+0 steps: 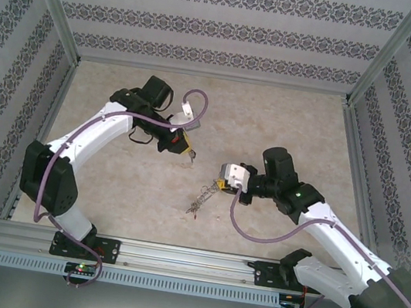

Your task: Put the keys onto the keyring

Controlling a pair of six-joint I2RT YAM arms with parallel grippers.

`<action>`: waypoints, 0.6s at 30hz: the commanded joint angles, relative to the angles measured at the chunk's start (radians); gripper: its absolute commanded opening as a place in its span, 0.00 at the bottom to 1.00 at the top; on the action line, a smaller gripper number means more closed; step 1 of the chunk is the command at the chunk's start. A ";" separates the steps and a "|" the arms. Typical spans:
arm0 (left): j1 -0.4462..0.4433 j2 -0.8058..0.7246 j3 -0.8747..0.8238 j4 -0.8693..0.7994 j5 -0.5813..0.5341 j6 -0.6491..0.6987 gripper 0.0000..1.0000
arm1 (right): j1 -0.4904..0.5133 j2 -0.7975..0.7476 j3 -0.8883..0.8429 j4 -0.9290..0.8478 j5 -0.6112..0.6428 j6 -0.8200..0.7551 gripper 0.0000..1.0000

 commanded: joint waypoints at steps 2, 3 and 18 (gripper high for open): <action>-0.045 -0.037 0.020 -0.060 0.058 0.031 0.00 | 0.041 -0.053 -0.028 0.118 0.060 -0.122 0.00; -0.061 -0.040 0.021 -0.068 0.057 0.034 0.00 | 0.047 -0.058 -0.033 0.134 0.083 -0.137 0.00; -0.139 -0.026 0.012 -0.024 0.089 -0.015 0.00 | 0.045 -0.029 0.048 0.047 0.054 -0.261 0.00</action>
